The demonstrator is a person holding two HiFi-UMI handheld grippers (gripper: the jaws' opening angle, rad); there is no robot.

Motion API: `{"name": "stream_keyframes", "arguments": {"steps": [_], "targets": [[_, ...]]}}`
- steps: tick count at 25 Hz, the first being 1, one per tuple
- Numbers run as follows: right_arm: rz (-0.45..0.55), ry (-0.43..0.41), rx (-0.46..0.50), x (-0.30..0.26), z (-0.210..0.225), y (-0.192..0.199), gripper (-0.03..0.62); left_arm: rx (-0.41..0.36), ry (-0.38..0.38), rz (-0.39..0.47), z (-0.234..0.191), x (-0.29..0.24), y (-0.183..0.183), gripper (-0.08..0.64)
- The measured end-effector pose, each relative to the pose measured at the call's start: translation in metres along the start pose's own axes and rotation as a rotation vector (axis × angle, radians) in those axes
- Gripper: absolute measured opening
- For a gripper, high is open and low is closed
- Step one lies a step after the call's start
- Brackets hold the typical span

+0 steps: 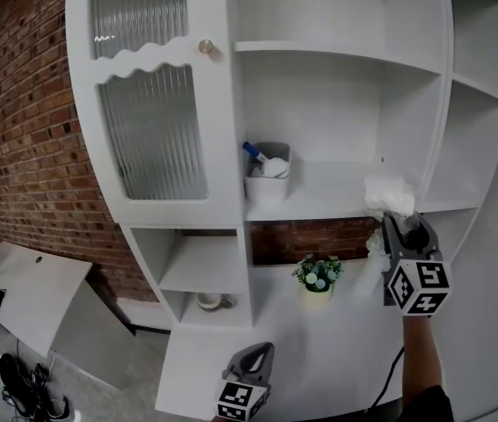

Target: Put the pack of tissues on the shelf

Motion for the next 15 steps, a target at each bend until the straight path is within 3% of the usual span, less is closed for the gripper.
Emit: {"name": "stream_keyframes", "arguments": {"steps": [15], "targets": [[-0.141, -0.055, -0.004, -0.066, 0.009, 0.010, 0.198, 0.029, -0.065, -0.003, -0.022, -0.001, 0.007, 0.012]]}}
Point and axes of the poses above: the fingertips, and each gripper's own axes: x backward along the fingers, z to its right, y out of its underside, the point moved 9 cm from there along x, backward along the fingers, and after that the axes turned 8 degrees about x, right-handed, at the moved point
